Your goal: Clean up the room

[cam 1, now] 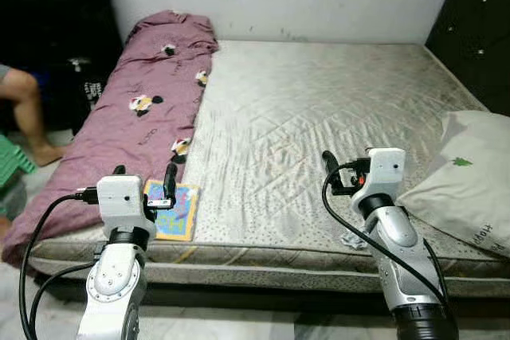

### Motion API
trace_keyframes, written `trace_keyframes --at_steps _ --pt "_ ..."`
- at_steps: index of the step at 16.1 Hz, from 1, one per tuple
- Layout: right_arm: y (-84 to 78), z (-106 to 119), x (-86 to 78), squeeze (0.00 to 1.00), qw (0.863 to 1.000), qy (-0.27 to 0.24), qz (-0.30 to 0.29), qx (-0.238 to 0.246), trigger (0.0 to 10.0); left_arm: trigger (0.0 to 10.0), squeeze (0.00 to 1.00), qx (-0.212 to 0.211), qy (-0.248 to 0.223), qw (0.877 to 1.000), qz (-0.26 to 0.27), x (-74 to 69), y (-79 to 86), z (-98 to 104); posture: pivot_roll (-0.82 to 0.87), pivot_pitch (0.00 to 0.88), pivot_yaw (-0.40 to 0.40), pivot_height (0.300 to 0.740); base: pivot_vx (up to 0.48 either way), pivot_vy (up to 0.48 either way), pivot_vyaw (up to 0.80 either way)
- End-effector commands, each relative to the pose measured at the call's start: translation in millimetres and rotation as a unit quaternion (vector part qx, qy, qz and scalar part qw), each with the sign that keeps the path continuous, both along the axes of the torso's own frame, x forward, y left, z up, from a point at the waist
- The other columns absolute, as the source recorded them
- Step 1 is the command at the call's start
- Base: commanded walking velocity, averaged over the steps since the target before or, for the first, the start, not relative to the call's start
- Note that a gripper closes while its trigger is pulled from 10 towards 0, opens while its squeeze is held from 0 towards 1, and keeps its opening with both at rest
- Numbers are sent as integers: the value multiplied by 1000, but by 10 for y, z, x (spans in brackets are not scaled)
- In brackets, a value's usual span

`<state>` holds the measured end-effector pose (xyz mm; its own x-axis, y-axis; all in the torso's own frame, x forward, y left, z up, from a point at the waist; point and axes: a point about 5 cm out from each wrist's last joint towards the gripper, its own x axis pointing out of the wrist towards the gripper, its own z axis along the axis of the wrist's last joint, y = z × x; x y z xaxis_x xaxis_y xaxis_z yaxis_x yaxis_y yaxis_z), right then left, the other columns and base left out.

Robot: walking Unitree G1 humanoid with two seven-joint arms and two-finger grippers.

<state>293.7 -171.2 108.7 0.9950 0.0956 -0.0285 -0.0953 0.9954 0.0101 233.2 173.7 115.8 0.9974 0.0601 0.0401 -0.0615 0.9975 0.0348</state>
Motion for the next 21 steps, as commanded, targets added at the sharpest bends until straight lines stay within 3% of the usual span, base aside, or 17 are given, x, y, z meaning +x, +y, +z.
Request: trace_keyframes --at_steps 1,7,21 --pt "32 33 24 0 1000 -6 5 2 10000 10000 0 7 -6 1000 0 4 19 33 -41 0 -16 740 0 0 0" --pt "31 26 25 0 1000 -4 5 3 10000 10000 0 8 -3 1000 1 4 23 23 -41 0 -16 740 0 -45 -245" --pt "25 23 24 0 1000 -3 5 1 10000 10000 0 5 -2 1000 -1 5 11 21 -46 0 -15 740 0 -387 0"
